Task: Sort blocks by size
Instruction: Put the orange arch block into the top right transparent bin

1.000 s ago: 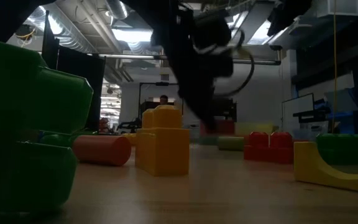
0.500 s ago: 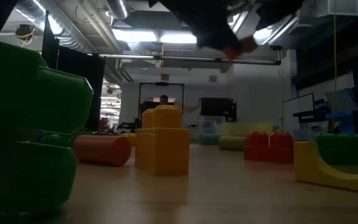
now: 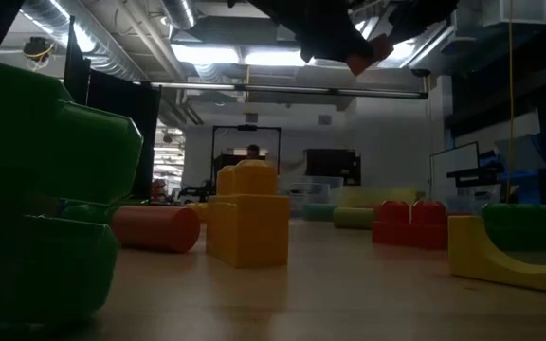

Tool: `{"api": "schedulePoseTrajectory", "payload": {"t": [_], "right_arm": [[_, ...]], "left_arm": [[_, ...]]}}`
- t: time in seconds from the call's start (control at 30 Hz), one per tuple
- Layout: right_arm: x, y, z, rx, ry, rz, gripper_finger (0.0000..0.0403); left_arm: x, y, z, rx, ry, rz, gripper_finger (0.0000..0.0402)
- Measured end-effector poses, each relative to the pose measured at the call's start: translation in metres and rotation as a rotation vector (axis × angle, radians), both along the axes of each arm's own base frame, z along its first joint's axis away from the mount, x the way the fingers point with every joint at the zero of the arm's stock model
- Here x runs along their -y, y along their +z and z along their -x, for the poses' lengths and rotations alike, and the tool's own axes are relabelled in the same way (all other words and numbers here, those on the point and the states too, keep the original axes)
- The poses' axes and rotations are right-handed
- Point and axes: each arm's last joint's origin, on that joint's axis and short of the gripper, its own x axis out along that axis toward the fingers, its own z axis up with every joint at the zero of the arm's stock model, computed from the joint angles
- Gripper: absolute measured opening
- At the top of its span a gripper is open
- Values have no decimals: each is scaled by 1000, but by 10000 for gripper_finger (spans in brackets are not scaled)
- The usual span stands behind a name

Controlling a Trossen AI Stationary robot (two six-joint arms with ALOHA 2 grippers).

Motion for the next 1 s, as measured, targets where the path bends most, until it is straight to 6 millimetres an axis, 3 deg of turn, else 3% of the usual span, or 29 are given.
{"api": "schedulePoseTrajectory", "payload": {"t": [0.37,1.0], "right_arm": [[9,-18,-23,-74,35,-19,268],[8,-23,-23,-125,63,-32,276]], "left_arm": [[-4,-1,1,-9,11,-6,114],[-4,-6,3,-63,8,-14,114]]}}
